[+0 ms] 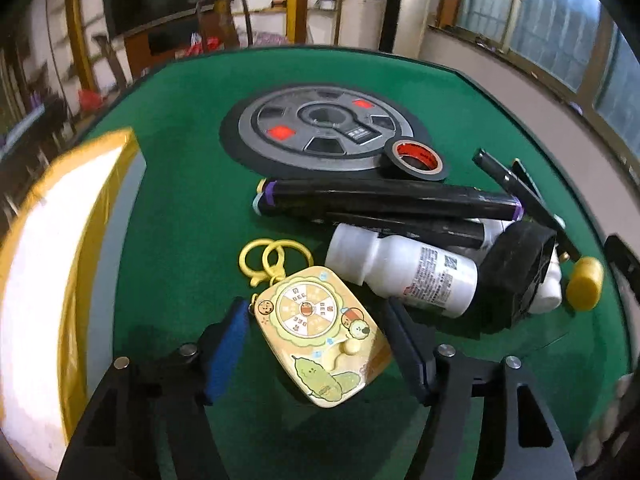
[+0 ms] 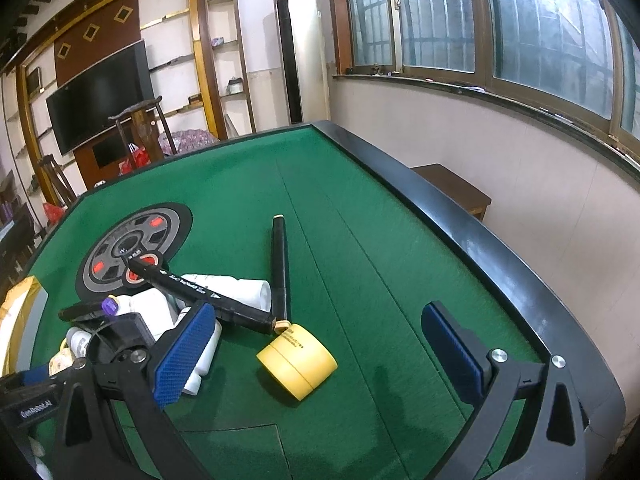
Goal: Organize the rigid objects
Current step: 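Grasp the cream cartoon card with the left tool while the right tool approaches the yellow jar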
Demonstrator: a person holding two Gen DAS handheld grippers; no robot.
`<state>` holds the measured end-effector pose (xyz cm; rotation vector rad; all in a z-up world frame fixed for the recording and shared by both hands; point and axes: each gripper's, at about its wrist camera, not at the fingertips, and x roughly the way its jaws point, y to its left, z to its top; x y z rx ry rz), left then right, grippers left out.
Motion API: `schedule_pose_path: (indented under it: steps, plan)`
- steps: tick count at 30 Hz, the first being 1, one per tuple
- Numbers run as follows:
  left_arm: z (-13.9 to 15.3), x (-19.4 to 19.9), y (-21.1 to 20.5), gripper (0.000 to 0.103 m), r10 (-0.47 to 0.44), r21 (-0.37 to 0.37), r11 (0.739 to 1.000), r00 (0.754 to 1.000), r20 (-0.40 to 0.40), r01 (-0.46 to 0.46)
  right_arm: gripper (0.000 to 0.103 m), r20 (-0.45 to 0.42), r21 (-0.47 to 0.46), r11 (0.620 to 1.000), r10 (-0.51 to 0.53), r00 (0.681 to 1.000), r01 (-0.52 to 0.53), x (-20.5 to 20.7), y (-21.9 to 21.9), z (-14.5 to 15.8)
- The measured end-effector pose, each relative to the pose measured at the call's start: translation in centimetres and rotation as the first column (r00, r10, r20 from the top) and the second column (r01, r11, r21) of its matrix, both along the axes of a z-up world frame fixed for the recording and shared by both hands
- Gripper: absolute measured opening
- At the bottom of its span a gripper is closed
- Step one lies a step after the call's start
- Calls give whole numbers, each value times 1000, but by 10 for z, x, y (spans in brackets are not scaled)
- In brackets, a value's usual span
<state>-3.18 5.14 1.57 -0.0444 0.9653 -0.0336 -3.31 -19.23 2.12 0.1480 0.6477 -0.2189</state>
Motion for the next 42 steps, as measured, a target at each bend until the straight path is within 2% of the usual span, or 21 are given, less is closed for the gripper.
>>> schedule_pose_path:
  steps: [1,4,6,8,11,13,14,18,20,23,27,28,29,30,31,32,34,36,40,42]
  plan:
    - [0,-1,0,67,-5,-7,1000,1000,6,5,103,-2,-1,1000,-2,1000,2,0,0,0]
    - [3,-3,12,58,-12,-111,994,1000,-13,11,103,-4,0,1000,-7,1000,7,1,0,-1]
    - [9,-9,21,56,-33,-210,977,999,-7,31,103,-10,-1,1000,-9,1000,9,2,1,-2]
    - [22,-20,28,56,-48,-257,965,999,26,53,103,-17,-3,1000,-11,1000,11,3,1,-3]
    - [38,-37,34,55,-63,-283,956,996,70,81,103,-31,-11,1000,-15,999,15,5,2,-4]
    - [44,-46,35,55,-73,-270,958,994,87,94,103,-35,-12,1000,-19,999,19,6,2,-5]
    - [46,-48,36,50,-76,-260,961,993,89,96,103,-38,-13,1000,-22,999,22,6,2,-5]
    - [49,-59,41,45,-92,-297,947,991,101,119,103,-41,-13,999,-38,998,37,6,0,-5]
    - [53,-65,43,25,-113,-301,943,986,122,145,103,-23,1,1000,-28,999,28,3,-1,-4]
    - [58,-71,46,25,-120,-288,945,982,146,158,103,-27,79,996,52,998,-49,0,-9,1]
    - [53,-74,43,25,-148,-266,946,978,146,183,103,-20,131,990,54,998,-51,-10,-35,15]
    - [53,-75,43,29,-153,-264,946,976,155,190,103,-28,143,988,56,998,-52,-11,-40,16]
    - [53,-78,41,47,-149,-254,949,974,169,189,103,-36,157,986,57,998,-50,-13,-47,17]
    - [55,-81,40,60,-148,-237,952,968,201,195,103,-43,167,985,59,997,-51,-14,-51,18]
    - [58,-85,40,81,-142,-222,955,963,228,194,103,-51,170,984,62,997,-52,-16,-54,17]
    - [61,-89,39,96,-124,-191,965,956,267,178,103,-59,165,985,61,996,-51,-18,-56,17]
    - [69,-96,38,102,-90,-143,979,938,334,145,103,-70,157,986,60,996,-48,-22,-57,14]
    - [72,-94,36,102,-95,-122,982,936,339,143,103,-82,171,984,71,994,-56,-23,-57,11]
    - [55,-80,22,101,-104,-83,988,956,275,132,103,-110,218,971,124,986,-97,-19,-50,4]
    - [43,-74,18,93,-114,-100,985,965,235,141,103,-127,222,969,142,982,-112,-15,-44,2]
